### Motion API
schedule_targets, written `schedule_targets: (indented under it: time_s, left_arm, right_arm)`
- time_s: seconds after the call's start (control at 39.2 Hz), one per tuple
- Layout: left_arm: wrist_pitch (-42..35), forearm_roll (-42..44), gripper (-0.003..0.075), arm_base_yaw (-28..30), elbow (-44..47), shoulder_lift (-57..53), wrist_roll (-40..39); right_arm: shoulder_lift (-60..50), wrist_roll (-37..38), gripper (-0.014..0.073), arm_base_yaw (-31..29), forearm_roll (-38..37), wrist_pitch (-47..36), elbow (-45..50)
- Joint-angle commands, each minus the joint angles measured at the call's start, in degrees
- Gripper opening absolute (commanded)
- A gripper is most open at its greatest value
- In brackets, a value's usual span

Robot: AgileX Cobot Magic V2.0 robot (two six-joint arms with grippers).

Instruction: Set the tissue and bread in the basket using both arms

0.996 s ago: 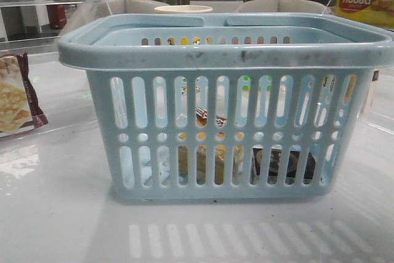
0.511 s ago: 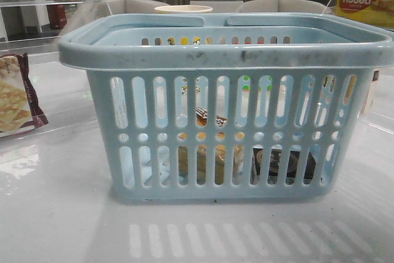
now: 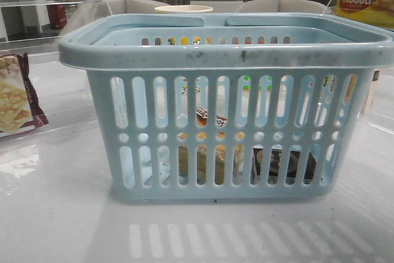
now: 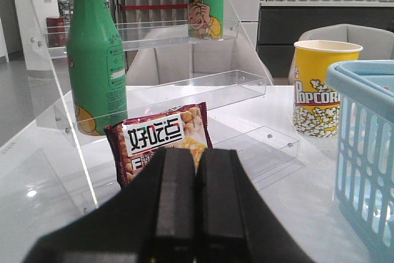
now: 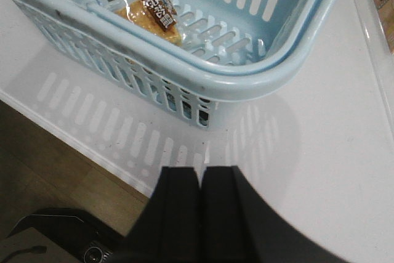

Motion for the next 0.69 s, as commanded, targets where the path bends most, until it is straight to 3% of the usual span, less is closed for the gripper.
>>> schedule_targets:
  time_s: [0.0,0.13,0.49,0.66]
  left_arm:
    - [-5.07,-0.02,0.0090,0.19,0.01,-1.02,-0.56]
    - [-5.07,-0.02,0.0090,0.19,0.01,-1.02,-0.56]
    - [-5.07,-0.02,0.0090,0.19,0.01,-1.02,-0.56]
    - [-5.07,-0.02,0.0090,0.19,0.01,-1.02,-0.56]
  right_arm:
    - [-1.29,-0.23,0.0029,-0.43,0.06,-3.66,-1.48]
    - [-4.58,-0.36,0.0029,-4.21,-1.17,-8.26,1.04]
    - [-25.66,-0.11,0.0029,-17.83,-1.17,-42.24,27.06]
    - [-35.13,-0.11,0.0029,-21.11,-0.47,-47.44,36.90]
